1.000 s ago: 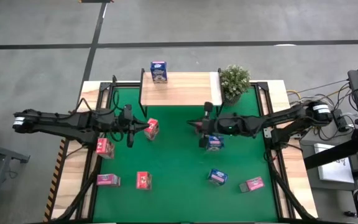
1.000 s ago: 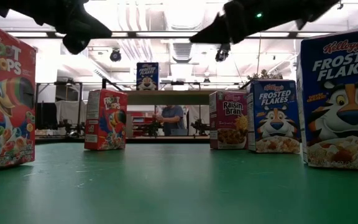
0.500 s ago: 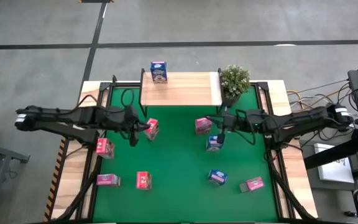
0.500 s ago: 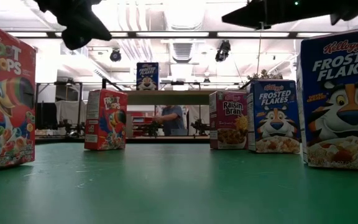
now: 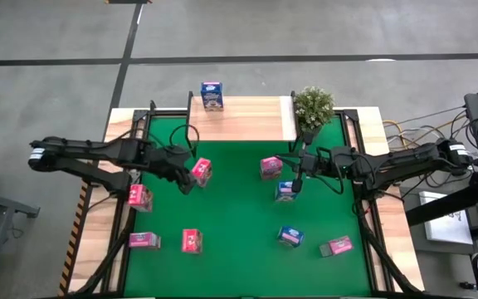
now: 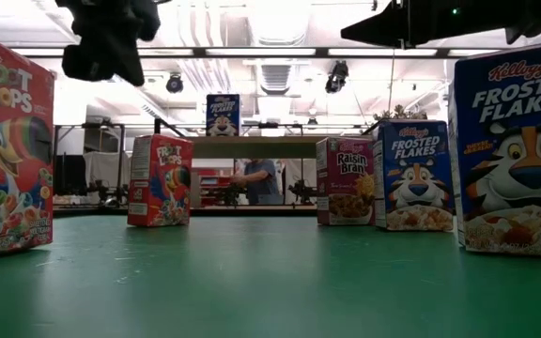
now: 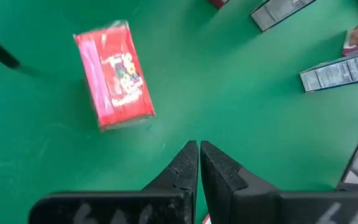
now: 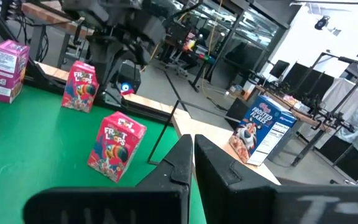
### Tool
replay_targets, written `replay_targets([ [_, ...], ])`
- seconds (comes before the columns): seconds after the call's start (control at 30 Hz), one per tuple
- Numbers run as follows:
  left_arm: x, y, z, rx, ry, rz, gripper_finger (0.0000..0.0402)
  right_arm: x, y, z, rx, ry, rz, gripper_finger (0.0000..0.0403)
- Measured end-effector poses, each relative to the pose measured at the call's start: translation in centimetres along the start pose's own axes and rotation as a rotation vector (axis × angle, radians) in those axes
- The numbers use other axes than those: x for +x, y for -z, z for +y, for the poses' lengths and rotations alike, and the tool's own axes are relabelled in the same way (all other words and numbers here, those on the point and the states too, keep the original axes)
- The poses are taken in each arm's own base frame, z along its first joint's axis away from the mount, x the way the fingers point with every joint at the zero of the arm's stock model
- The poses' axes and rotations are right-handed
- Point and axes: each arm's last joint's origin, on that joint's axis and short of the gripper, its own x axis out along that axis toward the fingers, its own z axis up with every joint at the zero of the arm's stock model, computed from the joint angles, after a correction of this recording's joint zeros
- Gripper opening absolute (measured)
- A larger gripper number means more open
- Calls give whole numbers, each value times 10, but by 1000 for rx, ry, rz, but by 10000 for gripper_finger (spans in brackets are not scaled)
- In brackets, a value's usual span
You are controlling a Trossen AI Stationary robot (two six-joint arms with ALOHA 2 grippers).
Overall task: Stack cereal on shelf
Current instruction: Put the top red cereal box on the shelf
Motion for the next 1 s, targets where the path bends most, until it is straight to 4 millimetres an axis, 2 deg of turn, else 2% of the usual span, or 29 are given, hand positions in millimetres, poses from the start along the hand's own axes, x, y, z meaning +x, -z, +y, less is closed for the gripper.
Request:
replay_targets([
  [0.17, 16, -1, -3, -42, -29, 60, 48, 0, 0, 0, -11, 0, 2, 9],
  [0.47, 31, -6, -10, -49, -88, 66, 192, 0, 0, 0, -34, 0, 1, 9],
  [0.6, 34, -15, -16, -43, -127, 56, 237, 0, 0, 0, -35, 0, 1, 9],
  [0.8, 30, -28, -24, 37, -264, 84, 249, 0, 0, 0, -35, 0, 2, 9],
  [1.0, 44, -35, -27, 80, -323, 106, 242, 0, 0, 0, -28, -1, 3, 9],
])
